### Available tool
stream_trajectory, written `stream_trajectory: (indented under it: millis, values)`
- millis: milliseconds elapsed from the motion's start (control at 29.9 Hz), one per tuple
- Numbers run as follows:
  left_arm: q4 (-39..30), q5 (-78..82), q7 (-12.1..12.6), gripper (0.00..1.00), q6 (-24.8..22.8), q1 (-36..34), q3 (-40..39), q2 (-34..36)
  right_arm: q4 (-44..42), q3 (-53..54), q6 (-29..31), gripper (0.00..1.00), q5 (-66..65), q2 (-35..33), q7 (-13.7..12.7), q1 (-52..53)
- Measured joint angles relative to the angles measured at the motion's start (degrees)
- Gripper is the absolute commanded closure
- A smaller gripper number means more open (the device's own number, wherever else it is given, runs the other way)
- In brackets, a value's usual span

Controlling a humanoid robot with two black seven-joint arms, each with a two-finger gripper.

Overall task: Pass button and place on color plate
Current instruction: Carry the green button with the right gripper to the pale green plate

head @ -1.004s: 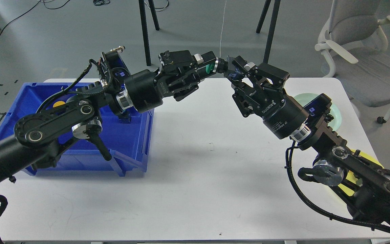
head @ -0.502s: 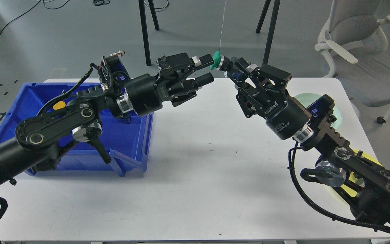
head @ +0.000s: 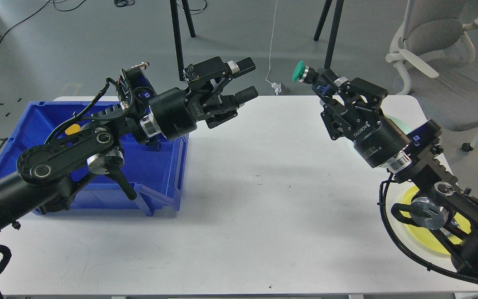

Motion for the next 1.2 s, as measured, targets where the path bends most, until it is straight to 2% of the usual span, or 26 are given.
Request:
stream_trajectory:
  millis: [201, 502, 770, 903, 1204]
  values:
    - [0.00, -0.03, 0.00, 0.22, 0.00, 0.17, -0.27, -0.05, -13.42, 6.81, -0.30, 0.94, 0.04, -0.17, 0.00, -1.63]
    - [-0.05, -0.03, 0.00, 0.21, 0.00, 0.22, -0.27, -0.16, -33.45, 6.82, -3.15, 0.93, -0.14, -0.33, 0.00, -0.80]
    - [-0.07, -0.03, 0.00, 0.21, 0.00, 0.96, -0.43, -0.24, -41.01, 0.94, -6.18, 0.93, 0.20, 0.78, 0.00, 2.68]
    - [-0.11, -0.03, 0.00, 0.21, 0.00, 1.07, -0.45, -0.26, -46.32, -3.08, -7.50, 0.93, 0.48, 3.41, 0.00, 6.13]
    - [-0.16, -0.03, 0.01, 0.21, 0.00, 1.10, -0.45, -0.26, -51.52, -6.72, -8.73, 0.92, 0.49, 7.13, 0.00, 10.18]
